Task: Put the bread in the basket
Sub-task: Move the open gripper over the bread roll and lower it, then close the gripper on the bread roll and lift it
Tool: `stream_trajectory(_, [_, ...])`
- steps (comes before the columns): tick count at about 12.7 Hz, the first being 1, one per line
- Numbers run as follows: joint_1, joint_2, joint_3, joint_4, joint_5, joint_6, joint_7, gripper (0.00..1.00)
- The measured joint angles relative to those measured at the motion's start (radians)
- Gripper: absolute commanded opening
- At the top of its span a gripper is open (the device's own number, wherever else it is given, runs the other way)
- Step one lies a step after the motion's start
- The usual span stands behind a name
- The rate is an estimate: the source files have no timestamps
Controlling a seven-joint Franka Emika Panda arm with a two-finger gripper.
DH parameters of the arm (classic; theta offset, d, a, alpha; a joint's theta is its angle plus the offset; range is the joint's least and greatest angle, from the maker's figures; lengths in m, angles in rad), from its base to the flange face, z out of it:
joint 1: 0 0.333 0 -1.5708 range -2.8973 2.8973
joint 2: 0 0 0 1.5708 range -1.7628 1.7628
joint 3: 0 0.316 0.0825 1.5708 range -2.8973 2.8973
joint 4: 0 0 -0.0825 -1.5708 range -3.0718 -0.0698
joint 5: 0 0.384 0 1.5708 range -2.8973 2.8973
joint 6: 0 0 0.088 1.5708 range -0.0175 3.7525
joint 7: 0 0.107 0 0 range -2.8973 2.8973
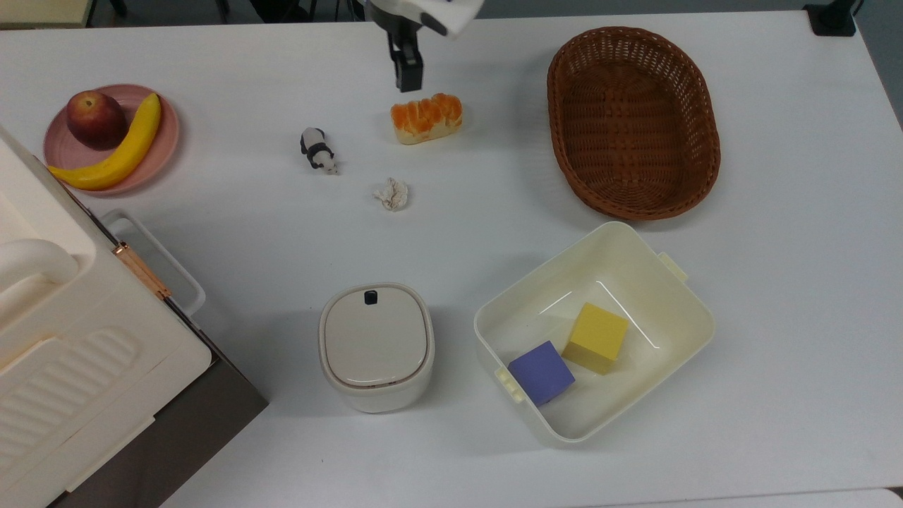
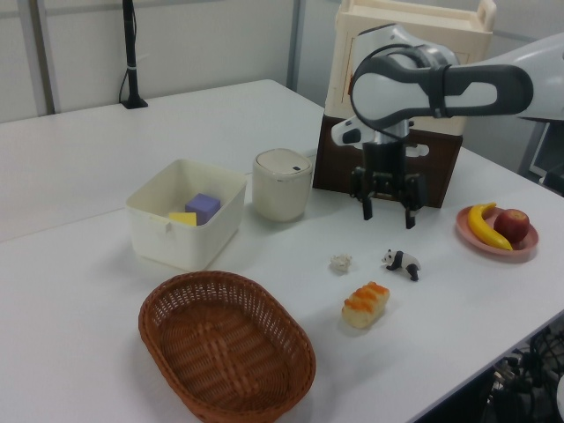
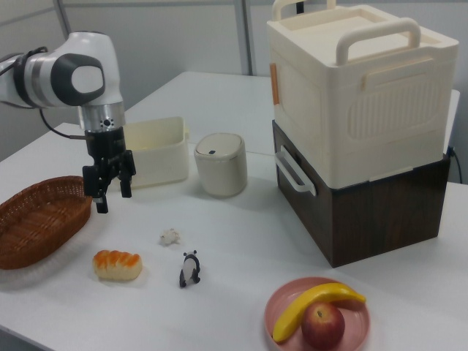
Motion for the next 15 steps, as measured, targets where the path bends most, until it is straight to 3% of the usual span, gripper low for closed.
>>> stream_trajectory(5, [0.042,-0.02,0.023,-0.247,0.0,0.346,0.063,1.0])
stream_trajectory(7, [0.059,-0.023,0.024,-0.29,-0.009,0.388,0.091,1.0])
stream_trajectory(10, [0.084,-0.012,0.024,-0.358,-0.092,0.454,0.181,1.0])
stream_trajectory(12, [0.088,0.009,0.023,-0.367,-0.111,0.465,0.204,1.0])
stream_trajectory(15, [0.09,0.068,0.023,-0.367,-0.198,0.475,0.218,1.0])
